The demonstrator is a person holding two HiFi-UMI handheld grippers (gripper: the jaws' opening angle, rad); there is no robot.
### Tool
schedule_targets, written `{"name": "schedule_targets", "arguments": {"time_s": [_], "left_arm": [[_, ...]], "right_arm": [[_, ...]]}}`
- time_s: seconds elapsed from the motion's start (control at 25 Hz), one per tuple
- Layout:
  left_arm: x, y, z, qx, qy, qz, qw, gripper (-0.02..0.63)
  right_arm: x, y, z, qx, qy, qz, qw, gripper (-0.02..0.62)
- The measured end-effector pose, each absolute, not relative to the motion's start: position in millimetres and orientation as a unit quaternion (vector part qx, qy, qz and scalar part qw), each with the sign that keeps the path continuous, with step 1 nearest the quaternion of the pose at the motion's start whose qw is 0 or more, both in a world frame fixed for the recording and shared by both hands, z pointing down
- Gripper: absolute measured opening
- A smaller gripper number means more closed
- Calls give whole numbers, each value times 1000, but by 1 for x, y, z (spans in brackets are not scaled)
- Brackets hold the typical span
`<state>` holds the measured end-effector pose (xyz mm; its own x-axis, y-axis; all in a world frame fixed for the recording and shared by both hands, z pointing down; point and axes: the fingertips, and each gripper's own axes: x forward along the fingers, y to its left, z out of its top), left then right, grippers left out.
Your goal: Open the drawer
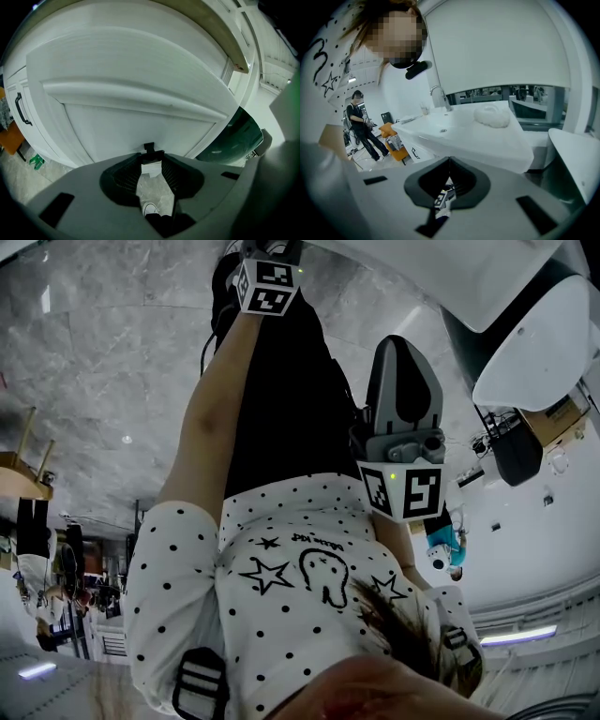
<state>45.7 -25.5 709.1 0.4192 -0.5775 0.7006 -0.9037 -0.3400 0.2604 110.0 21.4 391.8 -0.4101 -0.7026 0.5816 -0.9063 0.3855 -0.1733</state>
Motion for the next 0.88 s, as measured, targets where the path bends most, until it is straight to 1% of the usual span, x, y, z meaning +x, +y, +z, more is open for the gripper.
{"name": "schedule_targets", "arguments": {"time_s": [0.32, 0.88], "left_arm": [[40, -3, 707, 778, -467, 259, 331, 136], [42, 10, 709, 779, -464, 258, 334, 135]], "right_arm": [[96, 22, 392, 489, -810, 246, 209, 14], [93, 24, 402, 488, -808, 251, 213, 14]]}}
